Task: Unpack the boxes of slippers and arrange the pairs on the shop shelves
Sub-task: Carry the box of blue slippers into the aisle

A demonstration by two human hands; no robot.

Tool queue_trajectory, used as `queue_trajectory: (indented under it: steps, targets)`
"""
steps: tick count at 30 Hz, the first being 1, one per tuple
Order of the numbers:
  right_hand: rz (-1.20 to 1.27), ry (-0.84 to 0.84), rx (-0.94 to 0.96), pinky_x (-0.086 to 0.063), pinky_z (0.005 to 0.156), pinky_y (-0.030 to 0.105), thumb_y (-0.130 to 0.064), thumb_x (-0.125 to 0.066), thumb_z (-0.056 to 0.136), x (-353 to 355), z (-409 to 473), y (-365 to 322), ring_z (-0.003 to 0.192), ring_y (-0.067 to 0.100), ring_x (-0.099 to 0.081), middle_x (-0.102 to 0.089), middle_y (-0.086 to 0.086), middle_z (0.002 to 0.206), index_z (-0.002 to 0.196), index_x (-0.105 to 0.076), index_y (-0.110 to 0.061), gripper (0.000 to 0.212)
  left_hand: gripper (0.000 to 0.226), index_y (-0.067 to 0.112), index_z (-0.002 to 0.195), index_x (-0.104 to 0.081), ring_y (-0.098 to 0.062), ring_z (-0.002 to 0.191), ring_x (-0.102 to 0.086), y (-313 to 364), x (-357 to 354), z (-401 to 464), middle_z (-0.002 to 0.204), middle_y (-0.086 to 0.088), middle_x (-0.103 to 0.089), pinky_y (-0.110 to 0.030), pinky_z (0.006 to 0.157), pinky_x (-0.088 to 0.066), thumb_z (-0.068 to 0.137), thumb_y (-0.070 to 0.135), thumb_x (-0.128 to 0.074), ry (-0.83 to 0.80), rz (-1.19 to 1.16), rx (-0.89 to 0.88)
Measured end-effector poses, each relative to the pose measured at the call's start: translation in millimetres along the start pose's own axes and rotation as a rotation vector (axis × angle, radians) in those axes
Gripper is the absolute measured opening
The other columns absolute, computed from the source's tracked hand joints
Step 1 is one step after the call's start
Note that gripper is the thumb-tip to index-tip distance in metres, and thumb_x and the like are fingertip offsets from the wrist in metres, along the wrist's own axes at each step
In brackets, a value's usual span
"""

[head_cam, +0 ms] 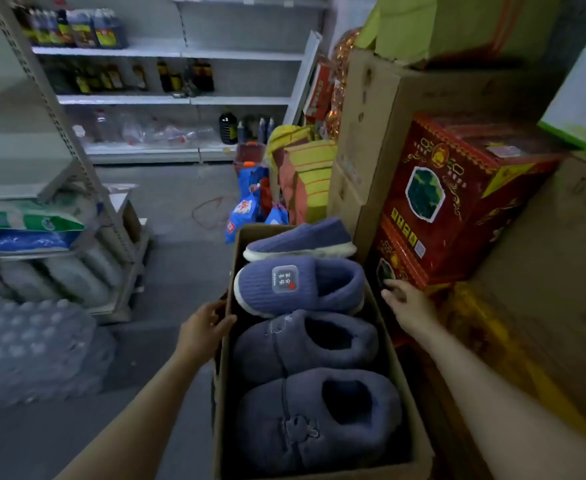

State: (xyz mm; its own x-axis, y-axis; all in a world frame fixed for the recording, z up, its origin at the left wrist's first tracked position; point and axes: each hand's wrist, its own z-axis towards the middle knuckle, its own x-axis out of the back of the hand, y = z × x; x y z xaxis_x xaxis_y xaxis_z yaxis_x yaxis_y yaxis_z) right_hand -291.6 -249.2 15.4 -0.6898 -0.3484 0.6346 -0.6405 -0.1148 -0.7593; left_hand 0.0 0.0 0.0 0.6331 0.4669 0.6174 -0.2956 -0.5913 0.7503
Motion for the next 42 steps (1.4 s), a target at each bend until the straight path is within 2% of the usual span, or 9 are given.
queue_trajectory:
  steps: [7, 12, 17, 21, 24, 26, 28, 31, 42]
  targets:
    - [0.202, -0.066, -0.187, -0.049, 0.104, 0.048, -0.025, -0.06, 0.099, -27.7, 7.7, 33.0, 0.119, 0.023, -0.059, -0.065, 0.005, 0.127, 0.128, -0.064, -0.028, 0.029, 0.039, 0.033, 0.125, -0.067, -0.018, 0.105, -0.069, -12.7, -28.5, 12.3, 0.099, 0.001, -0.074, -0.04, 0.1, -0.05, 0.087, 0.035, -0.075, 0.085, -0.305, 0.176]
    - [0.3, -0.022, -0.192, -0.05, 0.104, 0.044, -0.02, -0.063, 0.098, -36.8, 7.9, 33.1, 0.117, 0.021, -0.06, -0.068, 0.003, 0.123, 0.125, -0.067, -0.026, 0.028, 0.041, 0.067, 0.099, -0.065, -0.008, 0.105, -0.068, -29.0, -35.3, 21.8, 0.097, 0.013, -0.076, -0.044, 0.104, -0.049, 0.059, 0.069, -0.071, 0.073, -0.389, 0.201]
    - [0.357, -0.018, -0.199, -0.047, 0.096, 0.029, -0.017, -0.063, 0.098, -40.5, 12.4, 30.8, 0.115, 0.015, -0.059, -0.067, 0.0, 0.12, 0.127, -0.067, -0.025, 0.029, 0.058, 0.061, 0.109, -0.067, -0.011, 0.105, -0.068, -28.5, -28.8, 24.6, 0.093, 0.006, -0.078, -0.05, 0.099, -0.053, 0.053, 0.071, -0.078, 0.017, -0.402, 0.225]
    - [0.384, -0.024, -0.209, -0.05, 0.1, 0.033, -0.014, -0.065, 0.097, -44.3, 14.8, 27.5, 0.114, 0.018, -0.063, -0.069, 0.003, 0.121, 0.127, -0.068, -0.023, 0.032, 0.064, 0.058, 0.112, -0.067, -0.019, 0.111, -0.066, -47.6, -26.3, 37.2, 0.098, -0.007, -0.077, -0.053, 0.098, -0.053, 0.051, 0.069, -0.081, -0.016, -0.412, 0.253]
    - [0.409, -0.028, -0.22, -0.051, 0.101, 0.037, -0.01, -0.065, 0.097, -46.9, 15.2, 22.9, 0.114, 0.021, -0.064, -0.07, 0.007, 0.12, 0.127, -0.067, -0.02, 0.033, 0.056, 0.041, 0.118, -0.071, -0.021, 0.097, -0.071, -32.7, -14.3, 28.2, 0.102, -0.011, -0.076, -0.046, 0.09, -0.058, 0.065, 0.045, -0.089, -0.03, -0.503, 0.279]
    - [0.395, -0.031, -0.206, -0.051, 0.102, 0.039, -0.009, -0.065, 0.096, -49.9, 14.3, 21.1, 0.112, 0.021, -0.065, -0.07, 0.007, 0.12, 0.129, -0.067, -0.019, 0.034, 0.043, 0.026, 0.121, -0.071, -0.018, 0.08, -0.069, -29.8, -9.2, 25.6, 0.097, -0.014, -0.076, -0.033, 0.072, -0.06, 0.081, 0.015, -0.081, -0.047, -0.577, 0.289]
    - [0.361, -0.034, -0.182, -0.051, 0.1, 0.038, -0.009, -0.064, 0.096, -52.3, 9.4, 14.7, 0.108, 0.018, -0.066, -0.069, 0.005, 0.118, 0.131, -0.066, -0.017, 0.035, 0.041, 0.024, 0.119, -0.068, -0.016, 0.071, -0.066, -33.9, -5.1, 23.7, 0.087, -0.013, -0.075, -0.026, 0.06, -0.058, 0.085, 0.003, -0.074, -0.072, -0.621, 0.295]
    - [0.297, -0.022, -0.151, -0.051, 0.094, 0.033, -0.009, -0.064, 0.096, -58.8, 0.2, 3.5, 0.094, 0.007, -0.065, -0.069, 0.002, 0.112, 0.131, -0.065, -0.017, 0.036, 0.039, 0.025, 0.117, -0.068, -0.012, 0.066, -0.067, -49.4, 5.0, 21.7, 0.082, -0.009, -0.076, -0.023, 0.057, -0.057, 0.086, 0.001, -0.073, -0.081, -0.679, 0.296]
    - [0.073, 0.111, -0.065, -0.056, 0.097, 0.049, -0.02, -0.072, 0.092, -104.9, -56.2, -55.2, 0.098, 0.015, -0.072, -0.076, -0.004, 0.107, 0.124, -0.071, -0.029, 0.033, 0.038, 0.025, 0.116, -0.071, -0.018, 0.076, -0.06, -113.0, 84.8, 17.5, 0.08, -0.009, -0.071, -0.018, 0.058, -0.055, 0.085, 0.003, -0.075, -0.153, -0.809, 0.258]
